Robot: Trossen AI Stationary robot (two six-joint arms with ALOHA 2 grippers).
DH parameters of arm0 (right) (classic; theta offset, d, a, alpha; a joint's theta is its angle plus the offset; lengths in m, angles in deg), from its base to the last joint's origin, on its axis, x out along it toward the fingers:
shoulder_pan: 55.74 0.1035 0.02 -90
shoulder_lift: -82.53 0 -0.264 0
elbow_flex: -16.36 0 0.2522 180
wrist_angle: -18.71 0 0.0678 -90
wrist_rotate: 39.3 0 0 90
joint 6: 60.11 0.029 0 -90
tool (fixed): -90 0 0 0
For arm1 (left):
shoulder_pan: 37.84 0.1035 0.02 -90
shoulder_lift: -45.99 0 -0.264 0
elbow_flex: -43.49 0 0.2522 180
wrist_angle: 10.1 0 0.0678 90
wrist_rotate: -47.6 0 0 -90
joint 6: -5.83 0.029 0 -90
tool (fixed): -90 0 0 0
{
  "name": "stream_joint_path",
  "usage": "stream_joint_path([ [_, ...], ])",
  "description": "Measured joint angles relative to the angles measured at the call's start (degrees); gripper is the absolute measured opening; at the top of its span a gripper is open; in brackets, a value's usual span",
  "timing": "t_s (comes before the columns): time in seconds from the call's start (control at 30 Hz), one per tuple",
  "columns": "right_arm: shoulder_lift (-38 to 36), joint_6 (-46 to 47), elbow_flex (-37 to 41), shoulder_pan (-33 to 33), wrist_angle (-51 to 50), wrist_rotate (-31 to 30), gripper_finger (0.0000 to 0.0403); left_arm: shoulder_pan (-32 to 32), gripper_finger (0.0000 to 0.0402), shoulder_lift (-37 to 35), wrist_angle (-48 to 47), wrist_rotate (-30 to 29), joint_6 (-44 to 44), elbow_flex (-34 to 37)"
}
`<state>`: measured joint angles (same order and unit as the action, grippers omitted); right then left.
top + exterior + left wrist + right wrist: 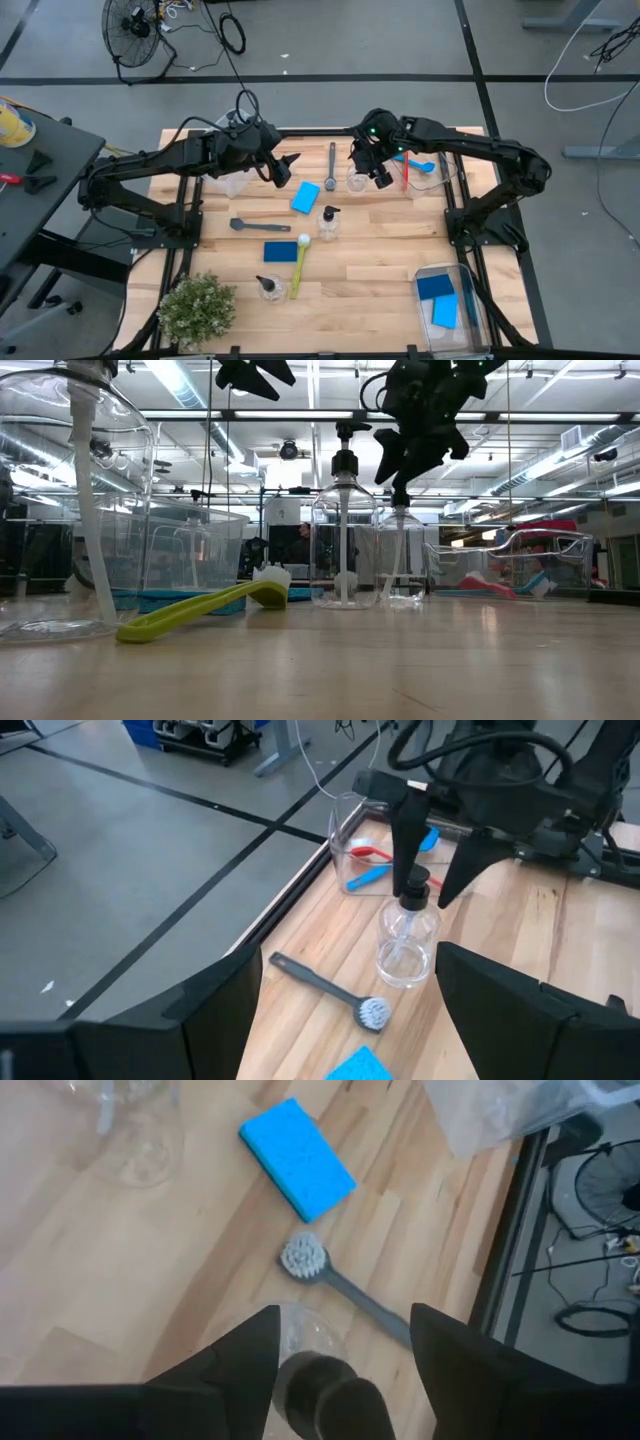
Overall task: Pick & Place Kitchen Sink Supplies
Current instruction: Put the transparent bottle spray into the transparent container
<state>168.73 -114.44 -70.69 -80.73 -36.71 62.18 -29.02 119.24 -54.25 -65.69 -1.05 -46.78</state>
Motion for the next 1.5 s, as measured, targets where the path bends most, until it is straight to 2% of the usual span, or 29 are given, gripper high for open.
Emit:
stream_joint_path([
  [0.17, -0.62, 0.74, 0.06, -0.62, -0.17, -1.15, 0.0226, 0.00, 0.0305, 0.00, -0.89, -0.02, 0.00, 0.00],
  [0.43, -6.36, 15.92, 0.06, -0.59, -0.42, 2.74, 0.0226, 0.00, 0.0305, 0.00, -1.45, -0.22, 0.00, 0.00],
  [0.73, -10.19, 24.11, 0.14, -0.59, -11.47, 2.77, 0.0226, 0.00, 0.0305, 0.00, -1.39, -0.66, -0.02, 0.00],
  [0.87, -10.19, 27.80, 3.35, -0.57, -11.89, 2.52, 0.0226, 0.00, 0.0305, 0.00, -1.34, -0.65, -0.01, 0.00],
  [0.97, -10.17, 30.39, 7.59, -0.57, -8.69, 2.21, 0.0226, 0.00, 0.0305, 0.00, -1.34, -0.65, -0.02, 0.00],
  [1.17, -10.10, 35.19, 13.84, -0.57, 2.05, -5.86, 0.0226, 0.00, 0.0305, 0.00, -1.32, -0.63, 0.00, 0.00],
  [1.33, -10.11, 38.78, 16.58, -0.54, 12.74, -6.53, 0.0226, 0.00, 0.0305, 0.00, -1.28, -0.65, -0.02, 0.00],
  [1.5, -10.11, 39.08, 19.07, -0.55, 18.90, -6.55, 0.0226, 0.00, 0.0305, 0.00, -1.25, -0.64, -0.02, 0.00],
])
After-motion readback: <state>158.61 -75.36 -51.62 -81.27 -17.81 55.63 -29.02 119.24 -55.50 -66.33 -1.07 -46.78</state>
